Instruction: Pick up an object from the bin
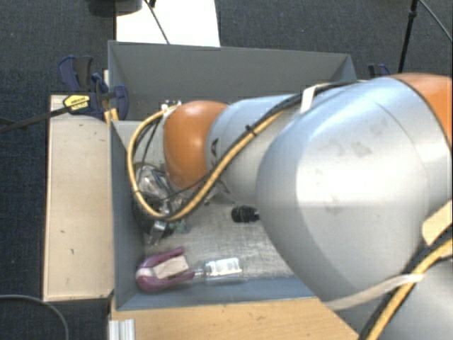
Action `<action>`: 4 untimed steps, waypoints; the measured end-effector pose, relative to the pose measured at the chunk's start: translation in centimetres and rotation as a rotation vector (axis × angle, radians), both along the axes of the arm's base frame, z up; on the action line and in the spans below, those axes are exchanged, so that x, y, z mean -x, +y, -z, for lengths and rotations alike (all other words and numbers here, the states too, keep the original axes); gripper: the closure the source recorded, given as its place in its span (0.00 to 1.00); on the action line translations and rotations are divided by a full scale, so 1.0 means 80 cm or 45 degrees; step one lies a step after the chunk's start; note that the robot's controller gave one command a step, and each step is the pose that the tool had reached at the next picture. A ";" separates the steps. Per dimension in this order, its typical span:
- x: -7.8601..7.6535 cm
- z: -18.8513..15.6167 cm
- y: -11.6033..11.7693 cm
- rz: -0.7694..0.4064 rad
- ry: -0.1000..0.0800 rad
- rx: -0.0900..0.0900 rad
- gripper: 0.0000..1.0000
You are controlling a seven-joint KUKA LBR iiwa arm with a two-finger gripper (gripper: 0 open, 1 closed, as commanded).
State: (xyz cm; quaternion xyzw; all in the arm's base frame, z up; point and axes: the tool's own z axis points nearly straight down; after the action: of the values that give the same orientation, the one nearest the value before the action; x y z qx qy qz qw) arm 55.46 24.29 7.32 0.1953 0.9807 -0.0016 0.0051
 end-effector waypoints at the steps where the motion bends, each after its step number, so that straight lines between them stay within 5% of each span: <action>1: 0.000 -0.003 0.000 -0.005 -0.002 0.000 1.00; 2: 0.005 -0.176 -0.005 0.043 0.001 -0.012 1.00; 3: -0.011 -0.090 0.007 0.261 0.017 -0.006 1.00; 4: -0.022 -0.194 0.012 0.292 -0.001 -0.015 1.00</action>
Offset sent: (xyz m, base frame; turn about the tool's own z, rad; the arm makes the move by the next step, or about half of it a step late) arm 0.0000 0.0000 0.0000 0.0000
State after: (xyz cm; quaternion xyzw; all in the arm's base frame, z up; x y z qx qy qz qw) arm 57.23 25.23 22.86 0.3065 0.9519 0.0036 0.0043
